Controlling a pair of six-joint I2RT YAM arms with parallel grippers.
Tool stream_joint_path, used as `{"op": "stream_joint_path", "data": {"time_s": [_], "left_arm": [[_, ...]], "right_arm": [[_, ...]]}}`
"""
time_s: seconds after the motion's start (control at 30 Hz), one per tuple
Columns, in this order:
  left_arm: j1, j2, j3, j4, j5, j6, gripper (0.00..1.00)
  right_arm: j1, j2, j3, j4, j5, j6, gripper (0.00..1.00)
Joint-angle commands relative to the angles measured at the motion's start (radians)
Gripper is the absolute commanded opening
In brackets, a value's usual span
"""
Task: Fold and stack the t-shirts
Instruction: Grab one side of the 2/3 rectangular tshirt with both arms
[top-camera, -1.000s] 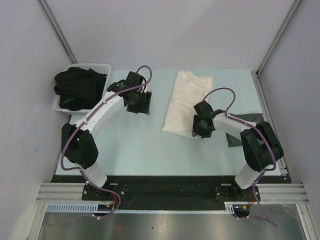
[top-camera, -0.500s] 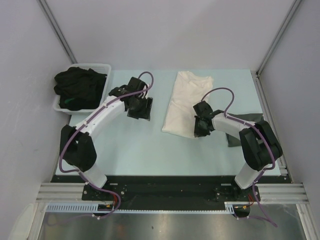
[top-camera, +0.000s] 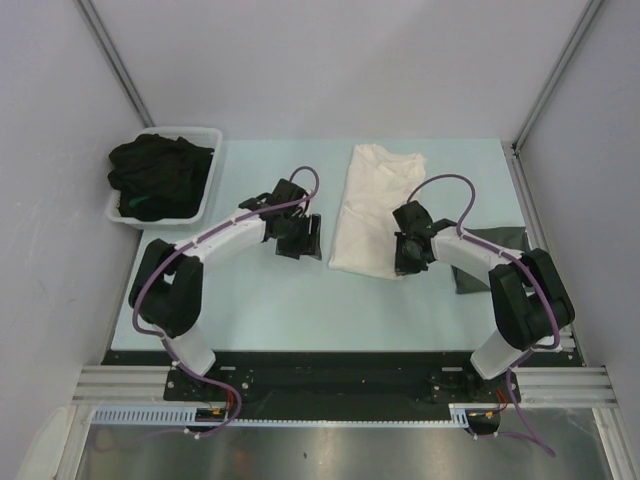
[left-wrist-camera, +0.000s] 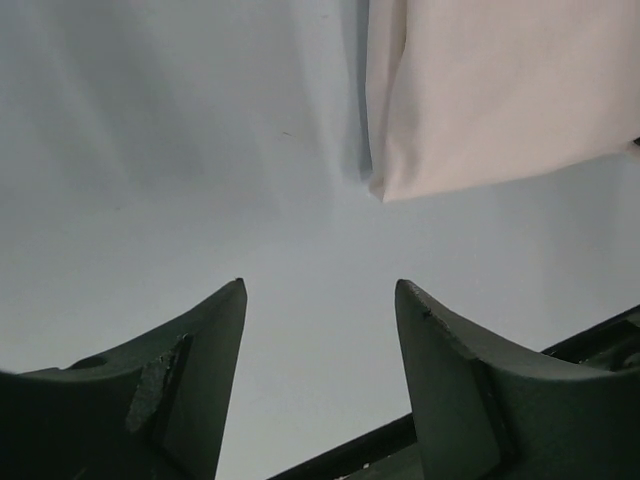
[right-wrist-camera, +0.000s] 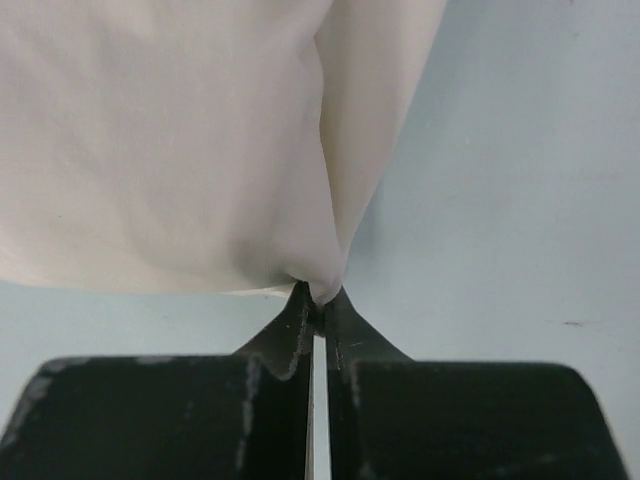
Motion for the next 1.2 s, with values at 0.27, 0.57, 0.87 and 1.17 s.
{"op": "stream_joint_path", "data": {"time_s": [0.27, 0.57, 0.87, 1.17], "left_arm": [[-0.059, 0.147, -0.033, 0.273, 0.104, -0.143, 0.66], [-0.138, 0.243, 0.002, 0.312, 0.108, -0.197, 0.66], [-0.156, 0.286, 0.014, 0.289, 0.094, -0.203, 0.44], [-0.158, 0.271, 0.024, 0.217, 0.069, -0.166, 0.00]], "right_arm": [[-0.015, -0.062, -0.006, -0.093, -0.026, -0.026, 0.00], [-0.038, -0.093, -0.006, -0.120, -0.026, -0.056, 0.00], [-0.063, -0.101, -0.006, -0.125, -0.032, -0.076, 0.00], [-0.075, -0.124, -0.006, -0.143, -0.050, -0.077, 0.00]]}}
